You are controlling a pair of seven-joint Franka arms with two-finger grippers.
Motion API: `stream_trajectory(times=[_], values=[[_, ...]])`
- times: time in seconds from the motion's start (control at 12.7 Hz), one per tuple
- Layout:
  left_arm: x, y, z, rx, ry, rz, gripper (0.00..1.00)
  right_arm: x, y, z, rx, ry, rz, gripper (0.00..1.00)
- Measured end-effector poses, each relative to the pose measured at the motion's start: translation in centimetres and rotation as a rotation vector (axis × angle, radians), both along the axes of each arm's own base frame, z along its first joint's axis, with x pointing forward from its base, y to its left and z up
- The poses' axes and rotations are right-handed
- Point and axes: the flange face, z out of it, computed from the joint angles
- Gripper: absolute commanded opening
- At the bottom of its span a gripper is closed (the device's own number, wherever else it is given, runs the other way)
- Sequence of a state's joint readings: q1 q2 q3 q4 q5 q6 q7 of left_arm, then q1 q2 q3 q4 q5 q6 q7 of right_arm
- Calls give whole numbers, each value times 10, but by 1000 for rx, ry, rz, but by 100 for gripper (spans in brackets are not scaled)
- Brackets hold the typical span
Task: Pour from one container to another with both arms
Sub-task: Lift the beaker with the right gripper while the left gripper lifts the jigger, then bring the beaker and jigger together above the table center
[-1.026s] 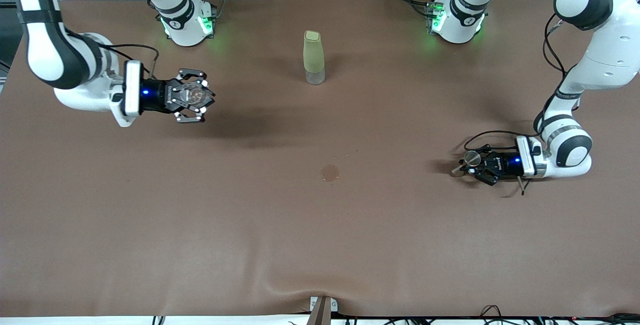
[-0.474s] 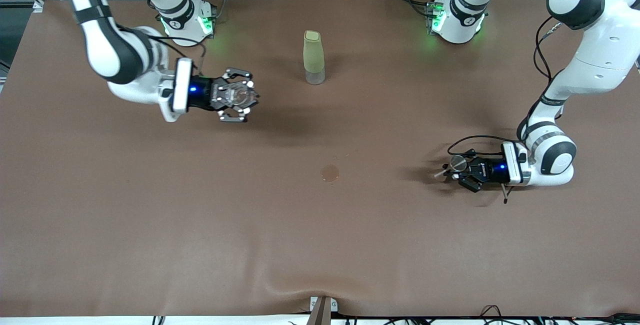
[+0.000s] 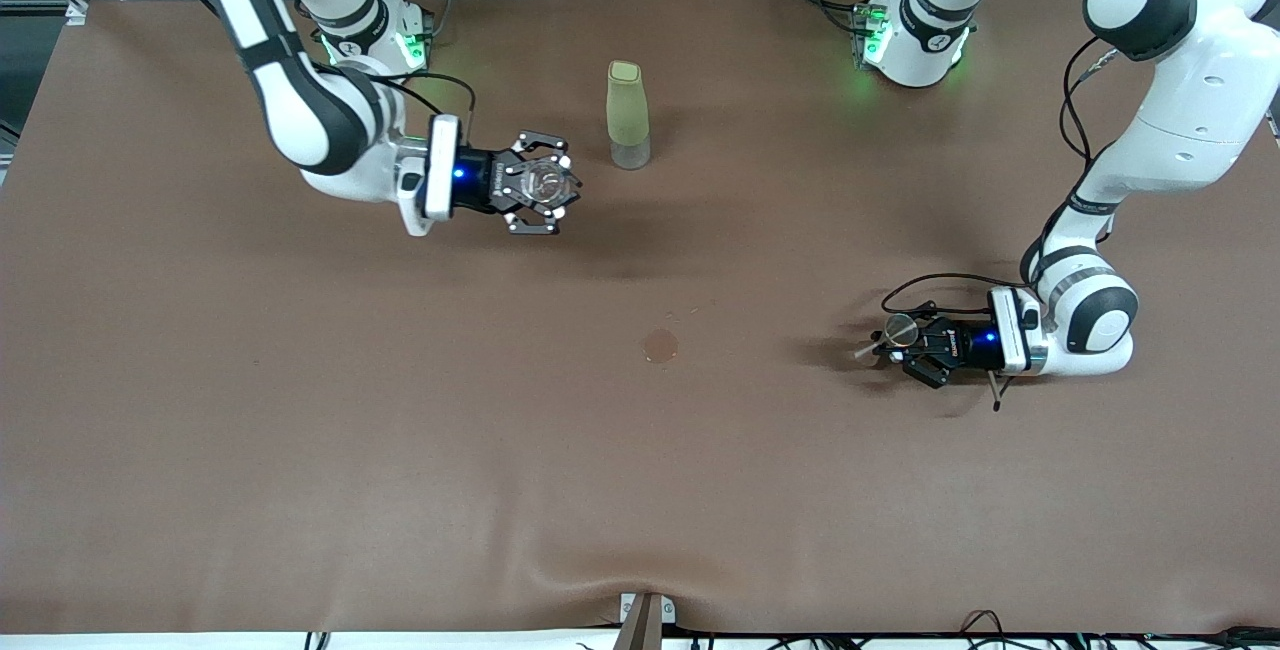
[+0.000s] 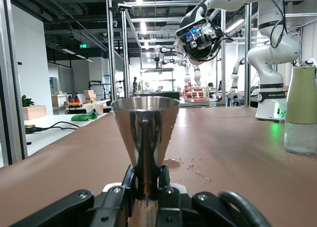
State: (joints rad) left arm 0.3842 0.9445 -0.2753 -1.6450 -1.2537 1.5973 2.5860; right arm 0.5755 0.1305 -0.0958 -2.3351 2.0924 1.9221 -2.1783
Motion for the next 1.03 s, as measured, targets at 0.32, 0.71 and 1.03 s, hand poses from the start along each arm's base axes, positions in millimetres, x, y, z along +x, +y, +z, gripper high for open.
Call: stream_trajectory(times=[0.32,0.71,1.03], values=[[4,-31,1,-2,1,-6,0,-6,33,-6,-3,6,-37,0],[7,-81,-1,16,10,-4,0,0,44,-12,-1,-8,-35,0],[6,-140,-6,53,50,21,0,0,45,-14,-4,-22,-35,0]])
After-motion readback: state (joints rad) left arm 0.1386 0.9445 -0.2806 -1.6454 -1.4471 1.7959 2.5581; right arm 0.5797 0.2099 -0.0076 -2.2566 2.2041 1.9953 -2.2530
